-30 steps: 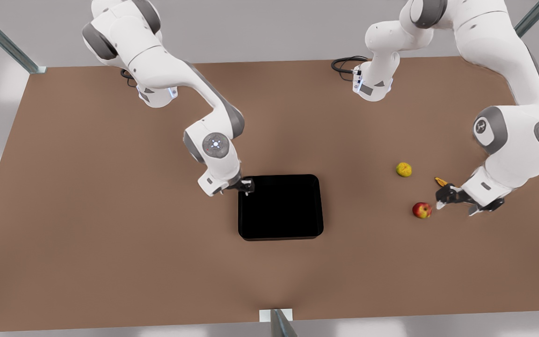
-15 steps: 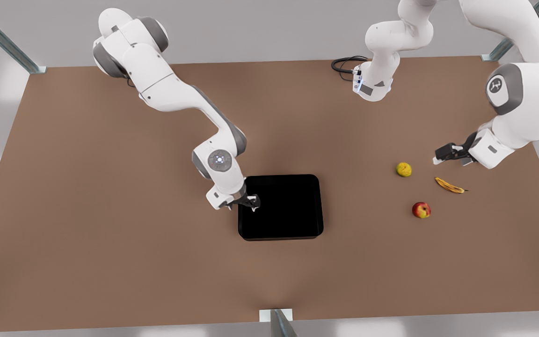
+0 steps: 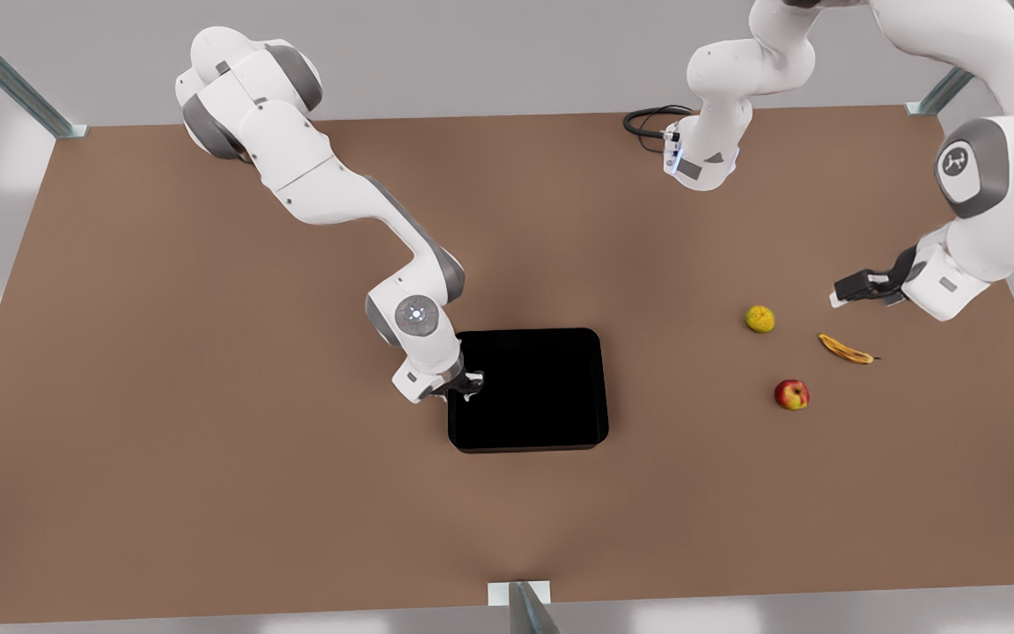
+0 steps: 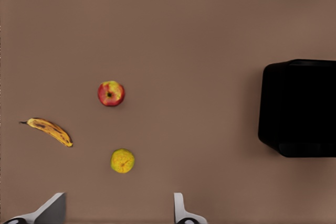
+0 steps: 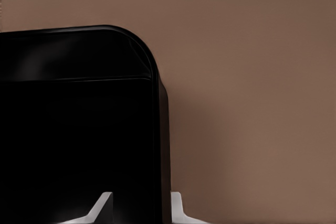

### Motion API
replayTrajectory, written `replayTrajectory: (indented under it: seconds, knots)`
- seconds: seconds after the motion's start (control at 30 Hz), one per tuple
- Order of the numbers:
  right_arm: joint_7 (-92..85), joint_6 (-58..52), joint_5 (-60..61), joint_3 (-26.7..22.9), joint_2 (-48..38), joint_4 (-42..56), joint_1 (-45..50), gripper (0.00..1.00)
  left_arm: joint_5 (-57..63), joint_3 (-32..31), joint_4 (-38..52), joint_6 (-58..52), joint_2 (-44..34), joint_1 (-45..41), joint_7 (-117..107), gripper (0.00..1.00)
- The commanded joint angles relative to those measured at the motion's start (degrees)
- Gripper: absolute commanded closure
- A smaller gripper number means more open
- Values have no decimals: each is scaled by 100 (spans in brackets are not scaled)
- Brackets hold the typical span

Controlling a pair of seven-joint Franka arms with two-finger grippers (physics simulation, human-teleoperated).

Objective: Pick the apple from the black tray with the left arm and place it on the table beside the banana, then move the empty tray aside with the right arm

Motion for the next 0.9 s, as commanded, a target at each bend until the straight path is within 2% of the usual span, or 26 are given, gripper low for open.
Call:
replayTrajectory:
  seconds: [0.0, 0.07, 0.23, 0.6, 0.87]
  knots:
    - [-530, 5, 6, 4, -12, 3, 0, 53, 123, -21, 27, -17, 27, -48, -148, 0]
    - [-565, -3, 6, 4, -12, 3, 0, 64, 132, -21, 27, 27, 44, -48, -122, 0]
    - [-574, -30, 6, -5, -12, 3, 0, 74, 132, 67, 19, -35, 9, 110, -130, 0]
    - [-645, -240, 6, -14, -223, 29, -9, 83, 132, 120, 27, -70, -43, 110, -157, 0]
    - [-1884, -1638, 375, -172, -978, 47, -203, 86, 140, 84, 27, -79, -43, 101, -297, 0]
